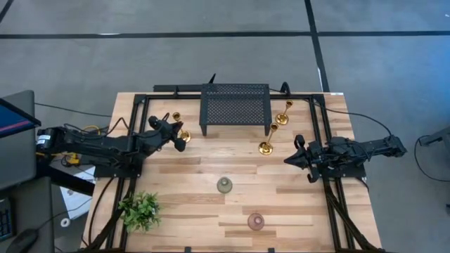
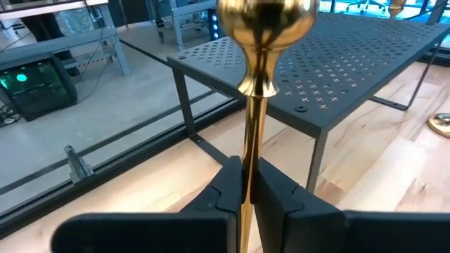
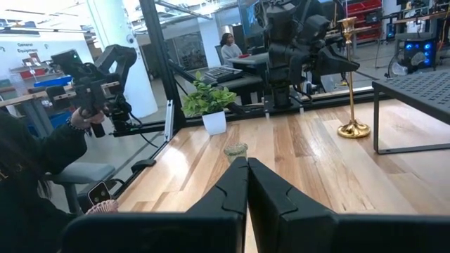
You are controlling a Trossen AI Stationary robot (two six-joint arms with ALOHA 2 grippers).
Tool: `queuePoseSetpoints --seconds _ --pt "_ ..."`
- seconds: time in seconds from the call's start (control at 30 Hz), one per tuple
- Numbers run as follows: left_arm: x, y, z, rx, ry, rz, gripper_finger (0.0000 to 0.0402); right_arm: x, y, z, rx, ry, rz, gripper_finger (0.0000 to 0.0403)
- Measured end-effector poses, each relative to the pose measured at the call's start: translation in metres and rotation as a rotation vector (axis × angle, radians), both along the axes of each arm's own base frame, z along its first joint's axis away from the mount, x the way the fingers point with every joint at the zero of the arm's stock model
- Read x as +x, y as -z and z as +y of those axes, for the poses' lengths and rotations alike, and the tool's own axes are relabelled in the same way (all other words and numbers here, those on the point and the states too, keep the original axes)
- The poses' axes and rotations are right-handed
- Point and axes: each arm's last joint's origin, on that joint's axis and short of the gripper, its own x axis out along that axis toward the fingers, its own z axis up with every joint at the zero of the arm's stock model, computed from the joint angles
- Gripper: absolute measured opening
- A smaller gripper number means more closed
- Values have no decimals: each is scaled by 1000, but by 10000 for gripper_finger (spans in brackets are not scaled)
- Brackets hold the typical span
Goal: Pick & Place candle stick holders
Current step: Put the left gold candle holder on the shelf
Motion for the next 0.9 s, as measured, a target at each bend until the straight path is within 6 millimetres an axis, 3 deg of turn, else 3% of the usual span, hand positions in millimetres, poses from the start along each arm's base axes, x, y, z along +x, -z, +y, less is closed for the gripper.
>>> queuePoseSetpoints --seconds 0.2,0.4,0.73,0.9 --pt "3 -22 0 32 23 6 16 0 0 0 28 -2 6 0" --pt "3 -61 0 36 2 63 15 0 0 0 30 -3 7 0" --pt "-9 -154 4 164 6 -16 15 0 0 0 30 -3 7 0" --pt "-7 -189 14 197 56 -74 18 0 0 0 30 -3 8 0"
